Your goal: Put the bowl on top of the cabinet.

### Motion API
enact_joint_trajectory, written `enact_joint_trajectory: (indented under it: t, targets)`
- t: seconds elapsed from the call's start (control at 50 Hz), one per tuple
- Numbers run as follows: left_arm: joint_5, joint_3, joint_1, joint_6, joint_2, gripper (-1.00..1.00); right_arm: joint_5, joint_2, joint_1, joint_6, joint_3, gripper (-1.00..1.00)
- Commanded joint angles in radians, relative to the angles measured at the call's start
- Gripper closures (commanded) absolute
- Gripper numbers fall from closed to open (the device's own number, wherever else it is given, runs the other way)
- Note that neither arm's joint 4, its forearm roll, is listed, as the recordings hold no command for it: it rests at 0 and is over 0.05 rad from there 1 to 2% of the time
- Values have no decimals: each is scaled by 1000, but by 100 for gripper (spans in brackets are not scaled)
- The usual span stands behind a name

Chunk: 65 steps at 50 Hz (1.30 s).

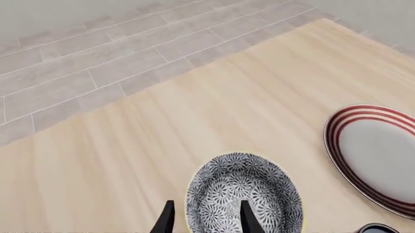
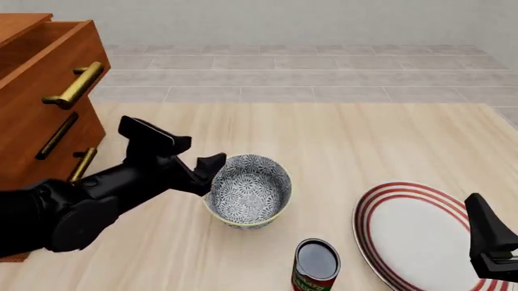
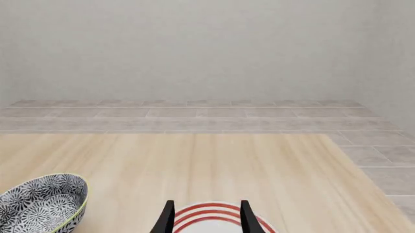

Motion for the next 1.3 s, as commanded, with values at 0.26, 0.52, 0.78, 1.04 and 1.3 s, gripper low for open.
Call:
enact_joint_trajectory:
  t: [0.26,0.52,0.78,1.04,1.3]
  targets:
    - [118,-93,0,-12,80,-100,0,0,0,0,0,-100]
    - [134,-114,23,-16,117,-100,0,0,0,0,0,-100]
    - [141,-129,17,-29,167,-100,0,0,0,0,0,-100]
    - [134,-148,19,-39,220,-100,0,0,0,0,0,-100]
    - [121,-153,11,-54,256,-100,0,0,0,0,0,-100]
